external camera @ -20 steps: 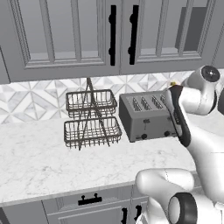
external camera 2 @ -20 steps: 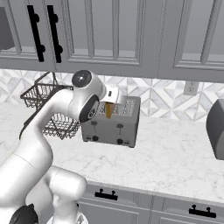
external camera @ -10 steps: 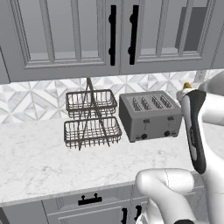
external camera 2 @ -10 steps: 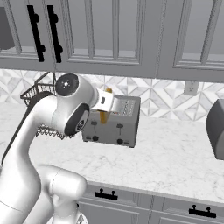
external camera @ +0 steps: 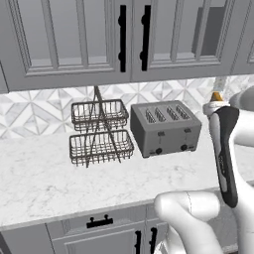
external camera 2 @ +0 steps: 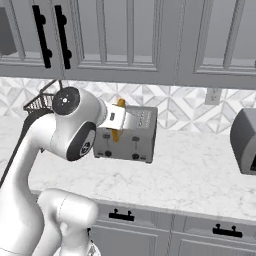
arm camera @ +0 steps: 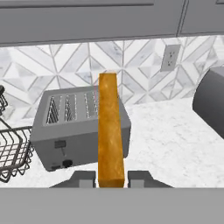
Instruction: Start the toaster. Once the lever pops up, take the bread to the plate on the dining counter.
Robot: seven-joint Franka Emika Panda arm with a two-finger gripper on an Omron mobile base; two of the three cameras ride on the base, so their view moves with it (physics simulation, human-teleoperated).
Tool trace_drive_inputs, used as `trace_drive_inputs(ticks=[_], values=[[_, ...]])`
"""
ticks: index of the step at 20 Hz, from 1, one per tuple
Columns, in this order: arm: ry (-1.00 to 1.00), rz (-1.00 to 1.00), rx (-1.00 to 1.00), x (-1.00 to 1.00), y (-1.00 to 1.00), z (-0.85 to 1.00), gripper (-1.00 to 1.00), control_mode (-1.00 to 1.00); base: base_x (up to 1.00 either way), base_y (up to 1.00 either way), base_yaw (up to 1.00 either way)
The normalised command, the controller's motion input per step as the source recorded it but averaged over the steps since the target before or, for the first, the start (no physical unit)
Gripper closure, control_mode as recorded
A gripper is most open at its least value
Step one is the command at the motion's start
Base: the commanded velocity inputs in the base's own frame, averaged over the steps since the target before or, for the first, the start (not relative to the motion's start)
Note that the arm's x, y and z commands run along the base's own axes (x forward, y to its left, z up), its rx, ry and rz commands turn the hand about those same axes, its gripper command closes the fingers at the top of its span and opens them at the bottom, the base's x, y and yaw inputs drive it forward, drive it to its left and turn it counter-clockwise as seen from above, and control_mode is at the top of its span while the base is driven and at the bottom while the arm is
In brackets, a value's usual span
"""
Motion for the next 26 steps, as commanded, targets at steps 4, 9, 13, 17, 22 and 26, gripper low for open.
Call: trace_drive_inputs(ticks=[4,9,13,17,22,26], values=[[0.0,0.0,0.0,0.0,0.0,0.0,1.0,1.0,-0.79,0.0,-0.64],[0.0,0.0,0.0,0.0,0.0,0.0,1.0,1.0,-0.42,0.0,-0.83],[0.0,0.0,0.0,0.0,0.0,0.0,1.0,1.0,-0.31,0.0,-0.83],[0.0,0.0,0.0,0.0,0.0,0.0,1.0,1.0,-0.24,0.0,-0.84],[0.0,0.0,0.0,0.0,0.0,0.0,1.0,1.0,-0.22,-0.02,-0.82],[0.0,0.0,0.0,0.0,0.0,0.0,1.0,1.0,-0.24,-0.17,-0.73]])
